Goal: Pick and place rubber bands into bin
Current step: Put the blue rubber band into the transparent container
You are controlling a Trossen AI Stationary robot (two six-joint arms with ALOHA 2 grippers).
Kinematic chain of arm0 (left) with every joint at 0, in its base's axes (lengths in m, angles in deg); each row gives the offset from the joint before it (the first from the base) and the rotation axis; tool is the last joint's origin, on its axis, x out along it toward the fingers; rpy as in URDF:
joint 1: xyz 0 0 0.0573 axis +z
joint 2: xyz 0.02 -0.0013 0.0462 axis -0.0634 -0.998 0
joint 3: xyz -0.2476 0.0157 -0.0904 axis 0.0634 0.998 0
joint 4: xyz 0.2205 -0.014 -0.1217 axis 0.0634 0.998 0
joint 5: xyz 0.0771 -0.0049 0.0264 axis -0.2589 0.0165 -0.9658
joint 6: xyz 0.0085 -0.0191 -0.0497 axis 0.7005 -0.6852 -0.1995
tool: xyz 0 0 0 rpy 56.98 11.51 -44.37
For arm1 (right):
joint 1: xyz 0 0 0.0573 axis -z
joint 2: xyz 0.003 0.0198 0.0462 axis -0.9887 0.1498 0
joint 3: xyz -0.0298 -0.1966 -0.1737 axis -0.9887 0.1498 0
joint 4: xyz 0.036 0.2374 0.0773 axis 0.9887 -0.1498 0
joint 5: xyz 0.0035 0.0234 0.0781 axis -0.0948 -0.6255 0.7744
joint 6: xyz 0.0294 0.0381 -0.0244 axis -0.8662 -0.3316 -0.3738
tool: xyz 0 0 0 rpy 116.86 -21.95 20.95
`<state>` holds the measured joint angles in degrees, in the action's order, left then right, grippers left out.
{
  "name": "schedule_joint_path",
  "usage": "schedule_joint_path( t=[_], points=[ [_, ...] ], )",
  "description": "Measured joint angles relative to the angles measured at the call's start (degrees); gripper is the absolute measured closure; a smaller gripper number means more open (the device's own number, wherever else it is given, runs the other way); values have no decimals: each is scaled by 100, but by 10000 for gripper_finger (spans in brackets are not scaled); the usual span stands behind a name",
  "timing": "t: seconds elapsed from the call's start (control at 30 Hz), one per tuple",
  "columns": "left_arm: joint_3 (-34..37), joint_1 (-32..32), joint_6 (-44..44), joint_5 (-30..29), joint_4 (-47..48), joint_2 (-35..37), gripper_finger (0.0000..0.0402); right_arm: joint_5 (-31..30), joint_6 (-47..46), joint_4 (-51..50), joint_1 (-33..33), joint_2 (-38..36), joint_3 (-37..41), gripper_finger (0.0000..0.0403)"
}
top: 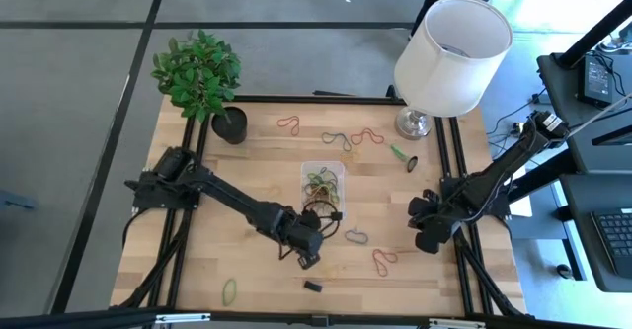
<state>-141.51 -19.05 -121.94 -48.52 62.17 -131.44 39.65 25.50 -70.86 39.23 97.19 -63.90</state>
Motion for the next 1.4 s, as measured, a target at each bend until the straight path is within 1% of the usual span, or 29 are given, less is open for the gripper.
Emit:
schedule_joint_path(
  t=[0.07, 0.13, 0.3, 0.5, 0.67, 0.73, 0.8, 0.87, 0.93, 0.97, 1.1, 1.2, 1.27, 1.33, 1.4],
  points=[
    [-4, 10, -315, -19, 11, -45, 393, 0, 0, 13, 0, 0, 0, 385],
    [-2, 18, -446, -33, 54, -50, 385, 0, 7, 38, 0, 0, 0, 385],
    [-4, 107, -812, -76, 166, -49, 346, 0, 17, 84, 0, 0, 0, 385],
    [-9, 154, -856, -107, 62, -380, 299, -4, 18, 145, 0, 2, 0, 385],
    [-36, 148, -983, -73, -42, -687, 285, -7, 15, 189, -2, 2, 0, 385],
    [-35, 129, -1110, -92, -30, -759, 290, -9, 17, 201, -1, 4, 0, 385],
    [-37, 78, -1149, -145, 30, -824, 306, -30, 14, 216, -1, 4, 0, 385],
    [-34, 9, -1151, -193, 88, -831, 337, -41, 4, 226, -2, 4, 0, 385],
    [-30, -58, -1160, -245, 169, -837, 379, -44, 2, 254, -2, 4, 0, 385],
    [-26, -93, -1163, -285, 186, -833, 389, -46, 4, 260, -2, 4, 0, 385],
    [-7, -204, -1160, -315, 160, -652, 399, -51, 16, 279, -1, 4, 0, 385],
    [9, -290, -1100, -13, 298, -399, 399, -58, 34, 275, -2, 4, 0, 385],
    [-142, -322, -932, 53, 478, -120, 399, -107, 106, 281, -2, 4, 0, 385],
    [-376, -298, -739, -101, 735, 130, 399, -133, 147, 293, 0, 4, 0, 385],
    [-608, -279, -506, -412, 1169, 269, 399, -209, 164, 291, -2, 4, 0, 385]
  ],
)
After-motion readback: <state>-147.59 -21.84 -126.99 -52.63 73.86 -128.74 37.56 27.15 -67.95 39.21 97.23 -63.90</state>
